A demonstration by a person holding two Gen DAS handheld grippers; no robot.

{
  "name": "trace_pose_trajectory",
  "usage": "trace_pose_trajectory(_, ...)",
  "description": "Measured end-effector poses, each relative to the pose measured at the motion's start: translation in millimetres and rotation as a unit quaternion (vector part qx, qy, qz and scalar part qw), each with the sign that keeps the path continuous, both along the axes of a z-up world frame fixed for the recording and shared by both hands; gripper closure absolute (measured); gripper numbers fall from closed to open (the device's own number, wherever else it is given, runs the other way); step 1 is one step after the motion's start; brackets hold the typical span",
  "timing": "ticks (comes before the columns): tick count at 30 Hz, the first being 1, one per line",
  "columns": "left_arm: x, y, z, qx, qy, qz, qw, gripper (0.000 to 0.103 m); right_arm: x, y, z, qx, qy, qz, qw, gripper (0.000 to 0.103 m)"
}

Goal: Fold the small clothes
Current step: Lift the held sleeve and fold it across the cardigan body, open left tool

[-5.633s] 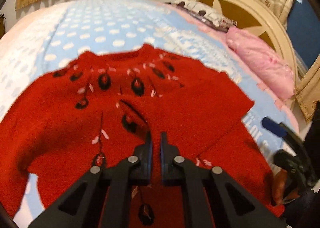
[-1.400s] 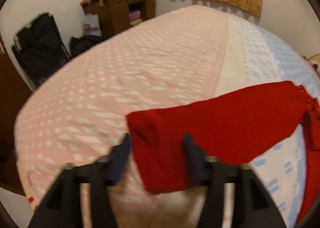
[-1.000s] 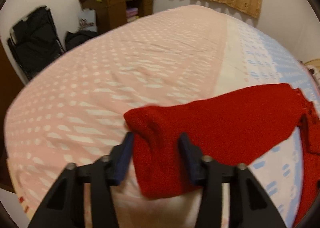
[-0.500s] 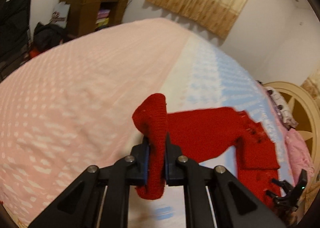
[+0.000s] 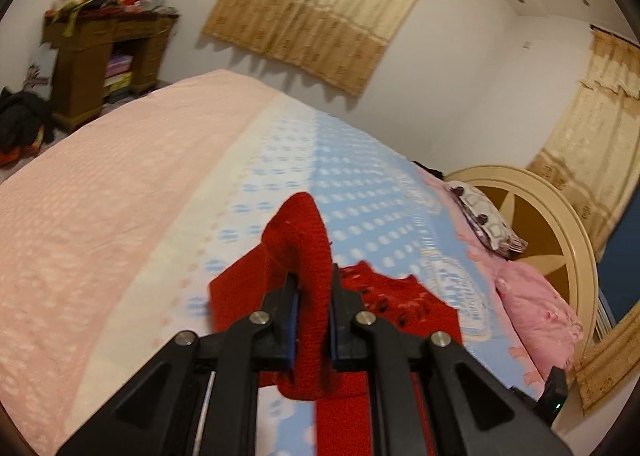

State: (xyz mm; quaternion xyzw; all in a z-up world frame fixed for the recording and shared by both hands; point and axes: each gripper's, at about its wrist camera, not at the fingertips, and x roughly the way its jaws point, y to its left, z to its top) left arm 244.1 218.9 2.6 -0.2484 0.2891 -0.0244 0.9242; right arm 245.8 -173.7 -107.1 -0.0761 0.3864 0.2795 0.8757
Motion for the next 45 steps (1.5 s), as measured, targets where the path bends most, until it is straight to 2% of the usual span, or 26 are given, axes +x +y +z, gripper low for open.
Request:
trace_pose_trajectory(7, 24, -46, 28, 0.007, -0.031, -0.041, 0.9987, 0.091, -4, -27, -12, 0.009, 0.012, -0.021, 1.000, 0.022)
trace_pose_trajectory(18, 50, -108, 40, 0.011, -0.032, -0.079, 0.9963, 0.091, -10, -51, -28, 0.026, 0.025, -0.041, 0.999, 0.022)
trace_pose_trajectory(24, 60, -152, 63, 0.031, -0.058, -0.115, 0.9912, 0.091, -16, -51, -38, 0.028, 0.023, -0.040, 0.999, 0.022)
trace_pose_trajectory(27, 67, -174, 65, 0.035, -0.061, -0.132, 0.9887, 0.091, -17, -52, -42, 0.036, 0.028, -0.036, 0.998, 0.022)
trace_pose_trajectory(36, 98, -239, 25, 0.034, -0.012, -0.187, 0.9816, 0.091, -17, -57, -47, 0.058, 0.037, -0.041, 0.997, 0.022)
trace_pose_trajectory(45, 114, -319, -36, 0.095, 0.037, -0.243, 0.9647, 0.091, -18, -51, -53, 0.043, 0.036, -0.030, 0.998, 0.022)
